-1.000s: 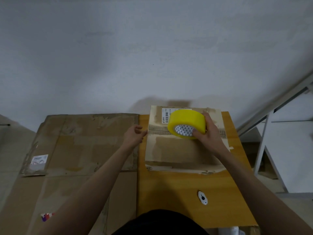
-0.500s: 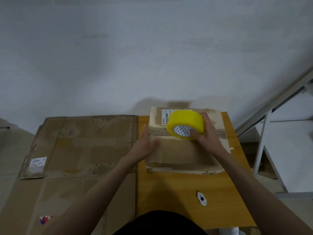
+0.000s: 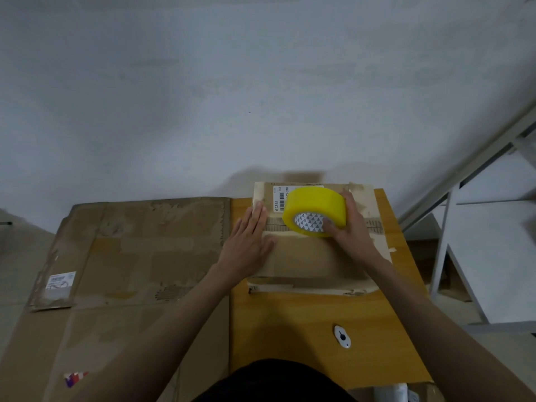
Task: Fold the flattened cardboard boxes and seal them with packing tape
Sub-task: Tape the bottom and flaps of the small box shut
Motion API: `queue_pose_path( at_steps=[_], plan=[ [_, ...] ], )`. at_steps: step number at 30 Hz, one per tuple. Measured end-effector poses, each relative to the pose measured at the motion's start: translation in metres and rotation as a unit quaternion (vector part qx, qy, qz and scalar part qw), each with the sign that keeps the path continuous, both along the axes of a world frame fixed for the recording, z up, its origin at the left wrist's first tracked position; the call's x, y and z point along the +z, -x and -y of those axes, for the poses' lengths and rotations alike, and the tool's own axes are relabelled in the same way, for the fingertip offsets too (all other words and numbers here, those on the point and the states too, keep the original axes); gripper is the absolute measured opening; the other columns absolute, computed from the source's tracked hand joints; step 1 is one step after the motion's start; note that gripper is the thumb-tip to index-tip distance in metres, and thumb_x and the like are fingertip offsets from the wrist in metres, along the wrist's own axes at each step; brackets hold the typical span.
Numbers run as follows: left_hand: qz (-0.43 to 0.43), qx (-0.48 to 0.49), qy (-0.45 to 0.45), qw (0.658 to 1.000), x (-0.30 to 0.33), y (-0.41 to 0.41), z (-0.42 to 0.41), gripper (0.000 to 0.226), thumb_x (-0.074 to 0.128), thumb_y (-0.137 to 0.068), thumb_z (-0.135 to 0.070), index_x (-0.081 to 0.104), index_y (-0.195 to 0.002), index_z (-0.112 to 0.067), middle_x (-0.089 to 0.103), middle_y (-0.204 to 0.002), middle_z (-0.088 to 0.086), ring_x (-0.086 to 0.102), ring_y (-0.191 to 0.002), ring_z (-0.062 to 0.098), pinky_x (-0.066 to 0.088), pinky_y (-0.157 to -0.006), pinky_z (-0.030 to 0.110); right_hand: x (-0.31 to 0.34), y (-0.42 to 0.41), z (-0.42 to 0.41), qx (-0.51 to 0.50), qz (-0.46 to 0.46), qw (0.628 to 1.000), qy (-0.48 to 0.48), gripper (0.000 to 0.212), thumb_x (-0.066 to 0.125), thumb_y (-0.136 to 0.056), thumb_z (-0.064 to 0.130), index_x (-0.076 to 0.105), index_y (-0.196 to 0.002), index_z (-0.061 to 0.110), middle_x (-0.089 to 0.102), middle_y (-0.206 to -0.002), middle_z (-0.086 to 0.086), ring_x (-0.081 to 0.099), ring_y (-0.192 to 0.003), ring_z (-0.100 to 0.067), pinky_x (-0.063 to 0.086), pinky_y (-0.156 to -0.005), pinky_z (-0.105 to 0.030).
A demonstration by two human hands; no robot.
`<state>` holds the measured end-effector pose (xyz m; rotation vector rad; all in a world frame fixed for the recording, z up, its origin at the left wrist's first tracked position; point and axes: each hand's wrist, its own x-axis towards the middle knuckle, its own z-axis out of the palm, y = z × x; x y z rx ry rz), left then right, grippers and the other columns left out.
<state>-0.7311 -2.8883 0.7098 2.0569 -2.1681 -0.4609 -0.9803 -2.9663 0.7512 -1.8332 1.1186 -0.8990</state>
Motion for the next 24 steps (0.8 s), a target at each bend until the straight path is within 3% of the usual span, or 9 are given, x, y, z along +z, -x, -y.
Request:
queue_pose_path(
  at_steps=[6,9,13,18,24],
  plan=[
    [-0.015,0.002,-0.001,1.0,-0.001,0.007,0.009,0.074,0.021,-0.104,-0.054,-0.01,-0.158,-0.016,-0.021,-0.165,-0.001,-0.019,-0.151,0.018,0.002,-0.126,0.04,0.003,0.001,-0.003,-0.038,0.005,0.999,-0.004,0.046,0.061,-0.089,0.044,0.033,-0.124,0.056,0.046,-0.115,0.038,0.05,-0.102,0.022,0.045,-0.073,-0.002],
    [-0.03,-0.001,0.005,1.0,-0.003,0.008,0.013,0.072,0.022,-0.104,-0.052,-0.01,-0.158,-0.016,-0.021,-0.165,-0.001,-0.019,-0.151,0.018,0.001,-0.125,0.038,0.006,0.001,0.0,-0.041,-0.003,0.999,0.01,0.047,0.058,-0.086,0.05,0.033,-0.126,0.051,0.046,-0.118,0.027,0.051,-0.101,0.02,0.044,-0.072,-0.003],
    [-0.048,-0.008,0.012,0.999,-0.006,0.008,0.022,0.071,0.023,-0.105,-0.05,-0.011,-0.158,-0.018,-0.022,-0.164,-0.003,-0.02,-0.151,0.017,-0.003,-0.123,0.035,0.001,0.0,0.008,-0.045,-0.023,0.998,0.031,0.049,0.058,-0.087,0.046,0.035,-0.128,0.028,0.05,-0.111,0.006,0.052,-0.097,0.016,0.042,-0.069,-0.004],
    [0.002,-0.026,0.024,0.999,-0.007,0.003,0.026,0.07,0.016,-0.105,-0.049,-0.011,-0.158,-0.013,-0.02,-0.165,0.002,-0.02,-0.151,0.015,-0.006,-0.124,0.038,-0.006,-0.005,0.02,-0.042,-0.071,0.995,0.05,0.049,0.065,-0.086,0.029,0.043,-0.125,0.009,0.048,-0.104,0.013,0.049,-0.085,0.005,0.038,-0.067,-0.006],
    [0.04,-0.068,0.024,0.997,-0.005,0.003,0.026,0.068,0.006,-0.104,-0.051,-0.01,-0.158,-0.013,-0.015,-0.166,0.004,-0.014,-0.152,0.016,0.003,-0.126,0.041,0.002,-0.003,0.029,0.018,-0.107,0.992,0.07,0.051,0.066,-0.084,0.027,0.044,-0.128,0.012,0.05,-0.114,0.005,0.051,-0.1,-0.011,0.04,-0.075,-0.017]
  ],
)
